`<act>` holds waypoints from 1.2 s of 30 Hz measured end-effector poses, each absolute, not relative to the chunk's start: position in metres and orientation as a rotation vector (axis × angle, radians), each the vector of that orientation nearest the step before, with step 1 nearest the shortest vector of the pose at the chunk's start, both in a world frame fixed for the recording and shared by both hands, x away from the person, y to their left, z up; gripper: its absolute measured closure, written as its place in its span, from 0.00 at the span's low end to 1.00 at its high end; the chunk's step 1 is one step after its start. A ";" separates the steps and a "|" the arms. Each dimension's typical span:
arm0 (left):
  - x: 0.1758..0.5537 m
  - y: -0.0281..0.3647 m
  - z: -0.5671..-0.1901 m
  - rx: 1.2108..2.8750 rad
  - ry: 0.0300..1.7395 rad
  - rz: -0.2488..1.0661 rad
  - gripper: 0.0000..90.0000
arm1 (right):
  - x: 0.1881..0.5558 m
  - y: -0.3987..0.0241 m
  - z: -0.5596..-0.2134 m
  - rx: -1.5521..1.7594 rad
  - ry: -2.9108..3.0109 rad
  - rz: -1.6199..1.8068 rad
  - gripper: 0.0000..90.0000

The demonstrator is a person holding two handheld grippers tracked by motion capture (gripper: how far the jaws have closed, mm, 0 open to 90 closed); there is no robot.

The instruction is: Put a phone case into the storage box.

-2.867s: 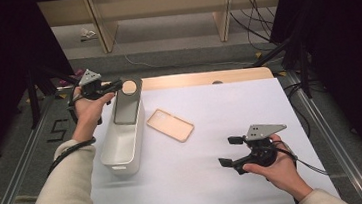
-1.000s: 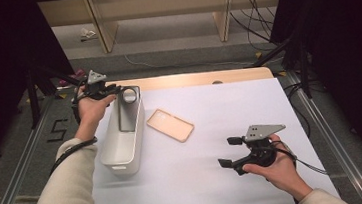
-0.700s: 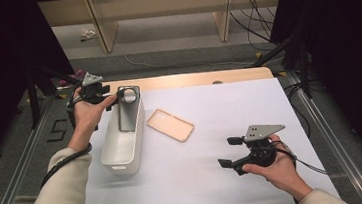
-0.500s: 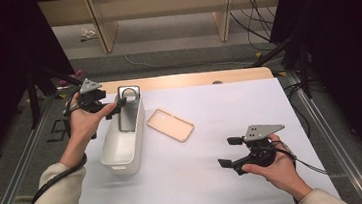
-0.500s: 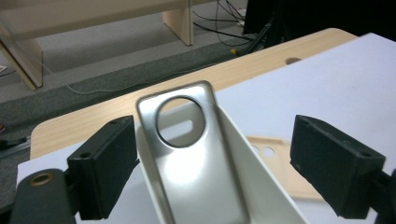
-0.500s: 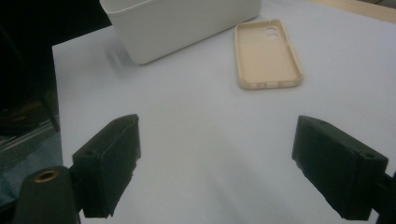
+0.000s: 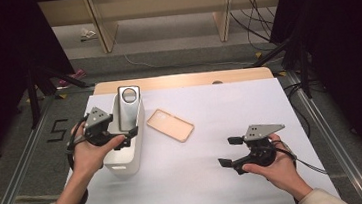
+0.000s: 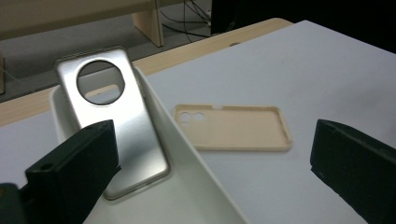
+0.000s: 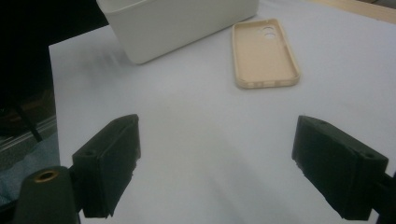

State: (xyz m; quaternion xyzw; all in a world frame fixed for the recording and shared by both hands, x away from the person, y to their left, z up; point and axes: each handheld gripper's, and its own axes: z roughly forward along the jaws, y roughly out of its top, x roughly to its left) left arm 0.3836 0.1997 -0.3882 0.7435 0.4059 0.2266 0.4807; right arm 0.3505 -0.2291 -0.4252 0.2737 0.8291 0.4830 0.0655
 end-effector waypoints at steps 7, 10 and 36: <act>0.349 0.175 -0.400 1.802 0.904 0.527 0.01 | 0.351 -0.228 -0.425 0.827 2.499 1.460 0.18; 0.337 0.168 -0.406 1.813 0.873 0.545 0.01 | 0.352 -0.229 -0.425 0.828 2.495 1.462 0.18; 0.324 0.168 -0.427 1.874 0.825 0.568 0.02 | 0.353 -0.230 -0.425 0.835 2.493 1.464 0.18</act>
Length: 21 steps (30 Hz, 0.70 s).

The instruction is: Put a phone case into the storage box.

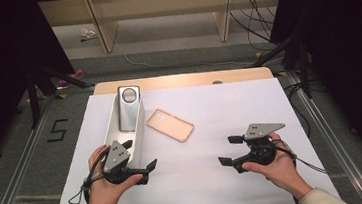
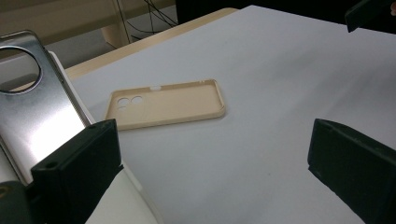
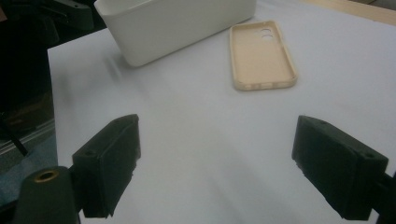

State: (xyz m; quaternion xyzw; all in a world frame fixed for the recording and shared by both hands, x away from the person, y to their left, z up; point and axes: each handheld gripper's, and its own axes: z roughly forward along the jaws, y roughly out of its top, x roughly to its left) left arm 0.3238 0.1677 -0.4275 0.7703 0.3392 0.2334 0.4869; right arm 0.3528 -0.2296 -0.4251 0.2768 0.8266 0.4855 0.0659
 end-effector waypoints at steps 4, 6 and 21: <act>0.324 0.168 -0.428 1.878 0.827 0.564 0.02 | 0.353 -0.229 -0.425 0.835 2.493 1.463 0.18; 0.324 0.168 -0.428 1.874 0.825 0.562 0.02 | 0.353 -0.229 -0.425 0.836 2.491 1.467 0.18; 0.324 0.163 -0.427 1.871 0.829 0.568 0.06 | 0.353 -0.231 -0.425 0.838 2.485 1.463 0.18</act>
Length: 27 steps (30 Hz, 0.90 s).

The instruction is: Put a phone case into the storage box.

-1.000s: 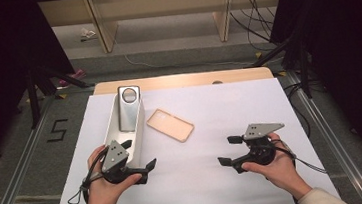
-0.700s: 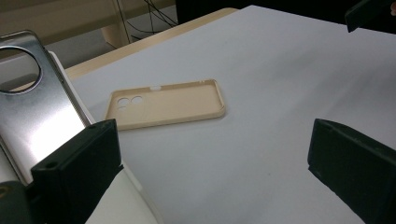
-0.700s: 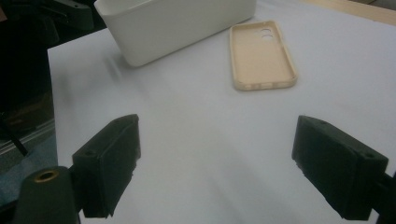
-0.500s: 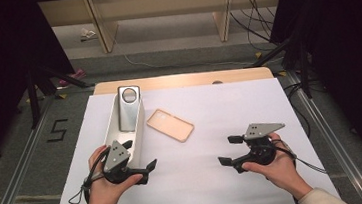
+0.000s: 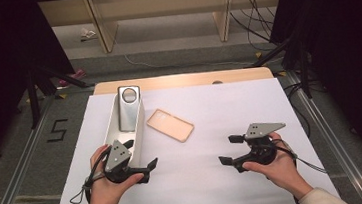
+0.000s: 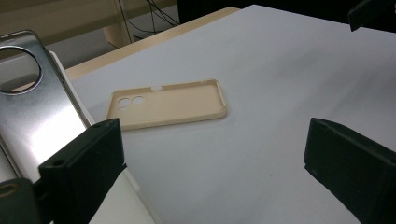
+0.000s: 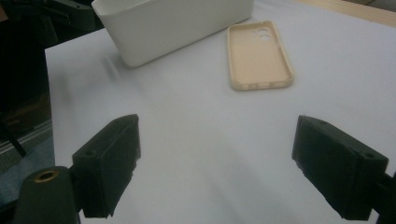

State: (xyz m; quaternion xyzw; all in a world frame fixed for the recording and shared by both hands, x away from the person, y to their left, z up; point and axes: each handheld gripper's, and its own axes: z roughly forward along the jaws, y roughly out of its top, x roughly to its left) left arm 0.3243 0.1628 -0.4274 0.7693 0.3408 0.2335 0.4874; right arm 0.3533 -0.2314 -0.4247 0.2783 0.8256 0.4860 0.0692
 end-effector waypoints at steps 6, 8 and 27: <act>0.326 0.153 -0.421 1.847 0.839 0.572 0.21 | 0.354 -0.234 -0.424 0.853 2.474 1.458 0.18; 0.328 0.147 -0.417 1.840 0.834 0.575 0.35 | 0.355 -0.234 -0.425 0.860 2.471 1.461 0.18; 0.429 0.043 -0.446 2.020 1.063 0.447 0.99 | 0.357 -0.239 -0.424 0.871 2.462 1.464 0.18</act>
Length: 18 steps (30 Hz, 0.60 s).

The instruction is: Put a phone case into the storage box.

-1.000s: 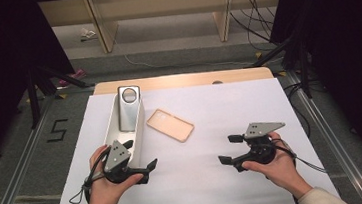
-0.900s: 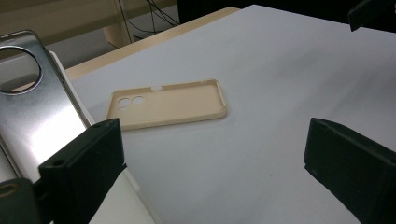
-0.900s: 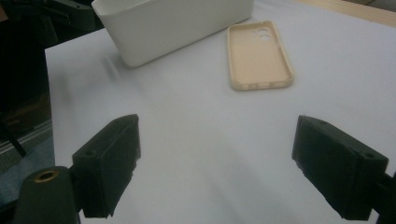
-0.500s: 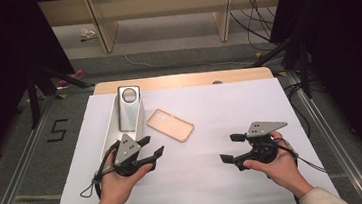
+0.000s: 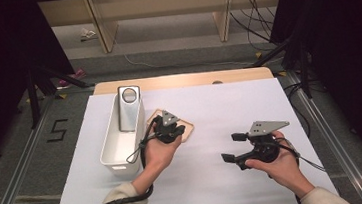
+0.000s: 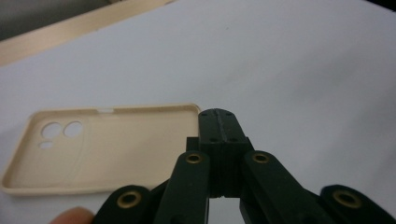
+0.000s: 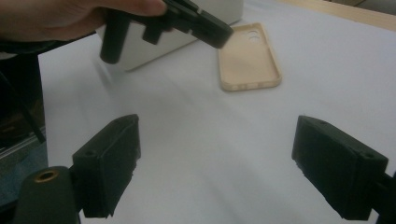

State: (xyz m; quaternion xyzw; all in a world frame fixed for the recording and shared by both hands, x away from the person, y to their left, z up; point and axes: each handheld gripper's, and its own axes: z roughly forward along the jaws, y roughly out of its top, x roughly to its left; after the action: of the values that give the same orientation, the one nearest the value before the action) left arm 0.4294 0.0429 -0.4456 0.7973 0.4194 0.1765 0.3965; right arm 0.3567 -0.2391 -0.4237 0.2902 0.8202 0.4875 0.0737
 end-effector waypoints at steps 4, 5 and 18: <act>0.445 0.036 -0.458 2.055 1.136 0.450 1.00 | 0.356 -0.239 -0.424 0.868 2.464 1.465 0.18; 0.447 0.036 -0.460 2.061 1.147 0.449 1.00 | 0.356 -0.239 -0.424 0.866 2.464 1.465 0.18; 0.455 0.032 -0.481 2.109 1.197 0.413 1.00 | 0.356 -0.239 -0.424 0.864 2.465 1.467 0.18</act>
State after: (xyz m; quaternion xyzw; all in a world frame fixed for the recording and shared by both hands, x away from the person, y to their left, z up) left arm 0.4555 0.0320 -0.4808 0.8081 0.4586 0.1582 0.3341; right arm 0.3564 -0.2387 -0.4236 0.2878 0.8206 0.4883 0.0731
